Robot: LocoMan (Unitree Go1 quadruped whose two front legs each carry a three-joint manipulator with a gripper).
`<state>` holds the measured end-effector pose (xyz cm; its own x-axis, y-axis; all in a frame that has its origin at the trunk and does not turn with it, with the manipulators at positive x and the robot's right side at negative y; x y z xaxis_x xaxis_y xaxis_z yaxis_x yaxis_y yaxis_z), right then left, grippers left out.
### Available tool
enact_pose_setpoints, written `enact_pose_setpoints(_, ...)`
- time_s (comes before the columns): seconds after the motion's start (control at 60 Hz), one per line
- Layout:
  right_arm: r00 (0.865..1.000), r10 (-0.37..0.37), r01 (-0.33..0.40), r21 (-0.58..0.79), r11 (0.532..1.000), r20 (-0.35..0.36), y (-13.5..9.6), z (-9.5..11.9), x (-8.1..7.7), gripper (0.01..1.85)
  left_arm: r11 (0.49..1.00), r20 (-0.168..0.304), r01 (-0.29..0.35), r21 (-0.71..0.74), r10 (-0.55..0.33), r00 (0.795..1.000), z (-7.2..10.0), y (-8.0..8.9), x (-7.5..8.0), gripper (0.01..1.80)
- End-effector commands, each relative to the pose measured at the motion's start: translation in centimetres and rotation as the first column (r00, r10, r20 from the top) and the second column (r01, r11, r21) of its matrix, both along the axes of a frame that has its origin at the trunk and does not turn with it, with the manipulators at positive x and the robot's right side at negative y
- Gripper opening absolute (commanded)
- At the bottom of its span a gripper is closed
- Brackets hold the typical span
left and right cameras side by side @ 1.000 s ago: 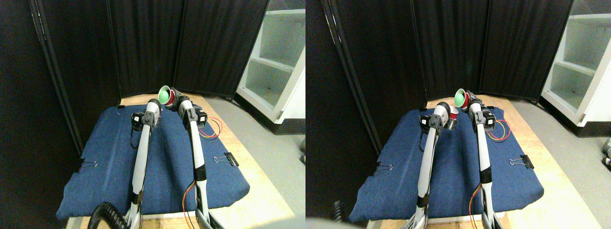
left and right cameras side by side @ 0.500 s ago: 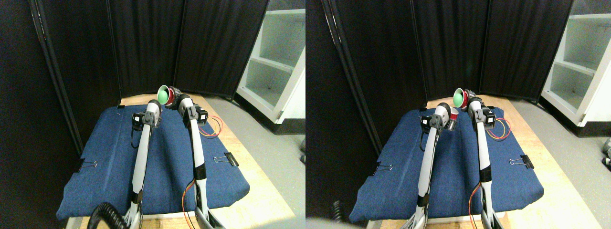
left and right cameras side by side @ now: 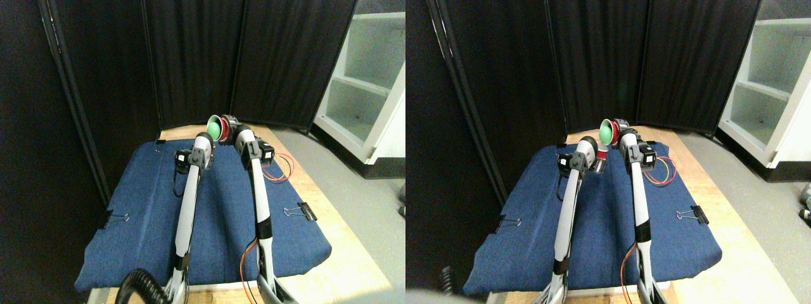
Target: Pour (bimanual)
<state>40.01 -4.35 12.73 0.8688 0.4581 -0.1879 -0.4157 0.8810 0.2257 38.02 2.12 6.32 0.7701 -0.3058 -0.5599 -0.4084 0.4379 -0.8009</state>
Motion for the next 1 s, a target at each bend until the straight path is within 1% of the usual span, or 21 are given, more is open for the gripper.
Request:
enact_pose_setpoints(0.017, 0.999, 0.008, -0.007, -0.018, 1.0, 0.046, 0.41, 0.83, -0.16, 0.03, 1.0, 0.029, -0.003, -0.007, 0.003, 1.0, 0.65, 0.04, 0.0, 0.01)
enact_pose_setpoints(0.15, 0.998, 0.016, -0.013, -0.05, 0.999, 0.056, 0.55, 0.99, -0.12, 0.02, 1.0, 0.021, -0.014, -0.012, 0.014, 1.0, 0.69, 0.17, -0.13, 0.01)
enact_pose_setpoints(0.267, 0.998, 0.014, -0.008, -0.094, 0.996, 0.064, 0.68, 1.16, -0.31, 0.01, 1.0, 0.022, -0.007, -0.014, 0.007, 1.0, 0.69, 0.29, -0.2, 0.01)
enact_pose_setpoints(0.333, 0.996, 0.031, -0.022, -0.101, 0.995, 0.081, 0.7, 1.22, -0.4, 0.01, 1.0, 0.021, -0.012, -0.013, 0.012, 1.0, 0.68, 0.35, -0.27, 0.01)
enact_pose_setpoints(0.367, 0.995, 0.038, -0.027, -0.117, 0.993, 0.094, 0.65, 1.13, -0.29, 0.01, 1.0, 0.026, -0.012, -0.007, 0.012, 1.0, 0.69, 0.38, -0.33, 0.01)
enact_pose_setpoints(0.4, 0.993, 0.039, -0.023, -0.139, 0.99, 0.11, 0.68, 1.13, -0.3, 0.01, 1.0, 0.021, -0.015, -0.009, 0.015, 1.0, 0.7, 0.42, -0.37, 0.01)
enact_pose_setpoints(0.517, 0.99, 0.048, -0.023, -0.188, 0.982, 0.134, 0.78, 1.23, -0.52, 0.01, 1.0, 0.02, -0.022, -0.01, 0.022, 1.0, 0.7, 0.42, -0.45, 0.01)
enact_pose_setpoints(0.55, 0.987, 0.065, -0.034, -0.2, 0.979, 0.149, 0.79, 1.24, -0.51, 0.01, 1.0, 0.02, -0.017, -0.01, 0.018, 1.0, 0.69, 0.41, -0.46, 0.01)
enact_pose_setpoints(0.65, 0.982, 0.07, -0.028, -0.228, 0.973, 0.177, 0.87, 1.29, -0.68, 0.01, 1.0, 0.019, -0.009, -0.005, 0.009, 1.0, 0.69, 0.39, -0.49, 0.01)
enact_pose_setpoints(0.7, 0.975, 0.089, -0.035, -0.255, 0.966, 0.202, 0.74, 1.3, -0.67, 0.01, 1.0, 0.021, -0.005, -0.007, 0.006, 1.0, 0.64, 0.3, -0.53, 0.01)
enact_pose_setpoints(0.75, 0.975, 0.084, -0.028, -0.26, 0.965, 0.206, 0.72, 1.36, -0.82, 0.01, 1.0, 0.022, -0.008, -0.006, 0.008, 1.0, 0.64, 0.23, -0.59, 0.01)
enact_pose_setpoints(0.767, 0.974, 0.084, -0.027, -0.264, 0.964, 0.209, 0.69, 1.39, -0.85, 0.03, 1.0, 0.022, -0.009, -0.007, 0.009, 1.0, 0.65, 0.18, -0.62, 0.01)
enact_pose_setpoints(0.817, 0.974, 0.079, -0.019, -0.269, 0.963, 0.214, 0.55, 1.47, -0.87, 0.21, 1.0, 0.021, -0.014, -0.017, 0.015, 1.0, 0.62, 0.08, -0.59, 0.01)
enact_pose_setpoints(0.85, 0.973, 0.08, -0.02, -0.269, 0.963, 0.216, 0.53, 1.48, -0.88, 0.22, 1.0, 0.022, -0.011, -0.018, 0.011, 1.0, 0.63, 0.06, -0.59, 0.01)
enact_pose_setpoints(0.883, 0.971, 0.077, -0.012, -0.276, 0.961, 0.226, 0.48, 1.59, -1.01, 0.28, 1.0, 0.019, -0.006, -0.011, 0.006, 1.0, 0.66, 0.01, -0.64, 0.01)
enact_pose_setpoints(0.95, 0.969, 0.071, -0.001, -0.28, 0.96, 0.237, 0.33, 1.64, -0.93, 0.3, 1.0, 0.021, 0.001, 0.001, -0.001, 1.0, 0.66, -0.06, -0.67, 0.01)
enact_pose_setpoints(0.983, 0.967, 0.061, 0.011, -0.28, 0.96, 0.247, 0.31, 1.64, -1.01, 0.22, 1.0, 0.019, 0.0, -0.002, 0.0, 1.0, 0.64, -0.11, -0.71, 0.01)
enact_pose_setpoints(1.0, 0.966, 0.06, 0.014, -0.282, 0.959, 0.25, 0.3, 1.64, -1.02, 0.21, 1.0, 0.018, -0.001, -0.002, 0.001, 1.0, 0.64, -0.11, -0.71, 0.01)
